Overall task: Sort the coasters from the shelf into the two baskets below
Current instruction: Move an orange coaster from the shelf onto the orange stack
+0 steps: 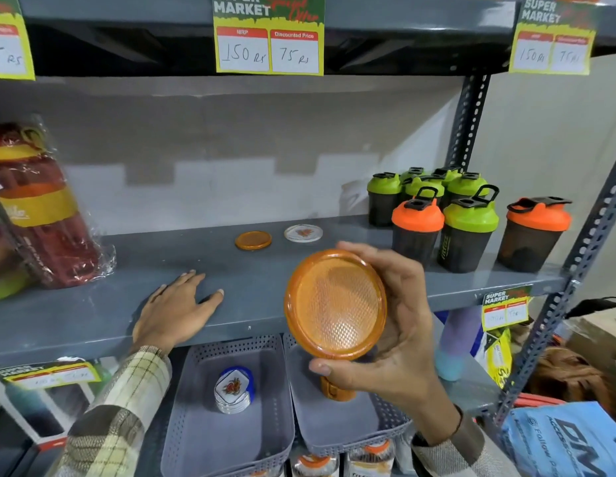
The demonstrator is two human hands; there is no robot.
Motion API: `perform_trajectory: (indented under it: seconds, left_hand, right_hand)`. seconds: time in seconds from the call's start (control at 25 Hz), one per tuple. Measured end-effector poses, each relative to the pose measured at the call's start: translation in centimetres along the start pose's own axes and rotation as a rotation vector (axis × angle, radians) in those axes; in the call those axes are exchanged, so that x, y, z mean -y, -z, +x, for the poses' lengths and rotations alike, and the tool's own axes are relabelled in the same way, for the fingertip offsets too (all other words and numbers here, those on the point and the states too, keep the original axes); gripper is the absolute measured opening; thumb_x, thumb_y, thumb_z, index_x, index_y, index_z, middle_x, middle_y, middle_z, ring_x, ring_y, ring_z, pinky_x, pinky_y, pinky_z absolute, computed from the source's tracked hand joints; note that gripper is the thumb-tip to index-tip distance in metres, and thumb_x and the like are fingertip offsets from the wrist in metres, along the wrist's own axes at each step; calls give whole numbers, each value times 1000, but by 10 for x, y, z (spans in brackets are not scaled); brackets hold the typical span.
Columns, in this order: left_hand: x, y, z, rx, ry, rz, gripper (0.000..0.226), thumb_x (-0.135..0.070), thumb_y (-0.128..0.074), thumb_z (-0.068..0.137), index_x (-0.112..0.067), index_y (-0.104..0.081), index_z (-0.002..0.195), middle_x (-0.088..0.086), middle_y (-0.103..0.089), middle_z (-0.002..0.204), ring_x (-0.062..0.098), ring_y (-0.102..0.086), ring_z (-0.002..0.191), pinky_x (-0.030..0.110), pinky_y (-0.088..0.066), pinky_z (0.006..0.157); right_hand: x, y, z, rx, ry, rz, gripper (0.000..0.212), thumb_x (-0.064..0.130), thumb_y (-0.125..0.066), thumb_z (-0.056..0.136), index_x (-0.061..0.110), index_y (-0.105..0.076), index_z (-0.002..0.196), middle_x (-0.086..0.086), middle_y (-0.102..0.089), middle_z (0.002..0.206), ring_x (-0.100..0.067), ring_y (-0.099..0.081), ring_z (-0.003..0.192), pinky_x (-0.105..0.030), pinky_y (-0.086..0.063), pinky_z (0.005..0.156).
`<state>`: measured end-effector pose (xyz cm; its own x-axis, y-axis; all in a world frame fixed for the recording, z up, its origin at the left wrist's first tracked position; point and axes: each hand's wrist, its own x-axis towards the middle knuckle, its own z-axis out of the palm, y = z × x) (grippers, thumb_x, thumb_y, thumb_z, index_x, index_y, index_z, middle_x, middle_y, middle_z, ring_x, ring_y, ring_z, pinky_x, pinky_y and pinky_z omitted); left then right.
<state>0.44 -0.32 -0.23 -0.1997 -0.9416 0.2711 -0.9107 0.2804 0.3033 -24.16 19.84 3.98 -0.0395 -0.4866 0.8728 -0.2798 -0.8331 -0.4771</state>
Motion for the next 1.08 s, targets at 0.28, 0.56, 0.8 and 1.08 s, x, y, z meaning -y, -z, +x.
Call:
perform_trajectory:
  seconds: [0.28, 0.56, 0.8, 1.08]
  left_hand:
    - [-1, 2, 0, -2, 5, -4, 69, -62, -42, 93, -23, -38, 151, -4, -26, 161, 19, -26, 146, 38, -17, 119]
    - [-1, 0, 1, -15, 26, -8, 67, -63, -44, 92, -28, -41, 149, -8, -28, 160, 24, -31, 143, 42, -22, 117]
    - [7, -3, 6, -12, 51, -21, 76, -75, -37, 82, -33, -44, 145, -13, -33, 157, 25, -36, 141, 47, -29, 114]
    - [6, -3, 5, -41, 52, -46, 65, -66, -45, 88, -32, -46, 144, -14, -35, 156, 23, -36, 140, 45, -28, 114]
  right_hand:
    - [-76, 0, -114, -53, -389, -303, 83, 47, -92, 59, 34, -47, 127, 7, -53, 139, -19, -53, 128, -33, -49, 98]
    - [-174, 9, -187, 90, -920, -568, 81, 76, -77, 62, 47, -38, 125, 21, -45, 125, -11, -38, 120, -44, -41, 102]
    - [-247, 9, -196, 248, -1133, -703, 93, 74, -73, 68, 27, -34, 137, -4, -51, 136, -31, -36, 133, -52, -24, 110]
    - [-307, 5, -212, 345, -1257, -757, 107, 75, -64, 76, 16, -16, 152, -12, -40, 149, -38, -22, 142, -55, -16, 114]
